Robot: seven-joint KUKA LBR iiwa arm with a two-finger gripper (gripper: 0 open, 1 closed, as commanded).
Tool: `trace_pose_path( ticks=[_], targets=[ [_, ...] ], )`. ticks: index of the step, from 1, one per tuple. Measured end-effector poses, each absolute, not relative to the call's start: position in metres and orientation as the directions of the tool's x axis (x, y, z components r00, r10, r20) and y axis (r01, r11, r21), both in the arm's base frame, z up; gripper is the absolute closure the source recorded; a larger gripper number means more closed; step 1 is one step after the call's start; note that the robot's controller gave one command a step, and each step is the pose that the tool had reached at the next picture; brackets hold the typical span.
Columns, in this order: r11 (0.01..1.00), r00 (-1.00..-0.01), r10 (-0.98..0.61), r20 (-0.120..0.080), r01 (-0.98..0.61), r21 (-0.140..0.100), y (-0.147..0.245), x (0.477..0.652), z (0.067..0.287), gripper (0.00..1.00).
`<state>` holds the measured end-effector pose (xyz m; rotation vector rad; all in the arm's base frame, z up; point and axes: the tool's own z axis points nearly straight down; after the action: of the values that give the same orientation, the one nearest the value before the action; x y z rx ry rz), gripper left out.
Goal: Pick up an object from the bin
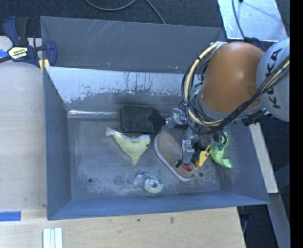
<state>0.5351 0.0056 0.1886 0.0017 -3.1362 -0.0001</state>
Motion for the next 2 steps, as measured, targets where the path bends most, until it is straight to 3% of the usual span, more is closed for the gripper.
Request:
trace_pose_path(
  ticks=[1,2],
  targets=[
    [1.0,-1.0,-0.001,-0.003,-0.001,0.0,0.006,0.537,0.193,0.0],
    [0.998,-0.998,0.063,-0.006,0.063,-0.001,0.026,0.543,0.17,0.0]
  ],
)
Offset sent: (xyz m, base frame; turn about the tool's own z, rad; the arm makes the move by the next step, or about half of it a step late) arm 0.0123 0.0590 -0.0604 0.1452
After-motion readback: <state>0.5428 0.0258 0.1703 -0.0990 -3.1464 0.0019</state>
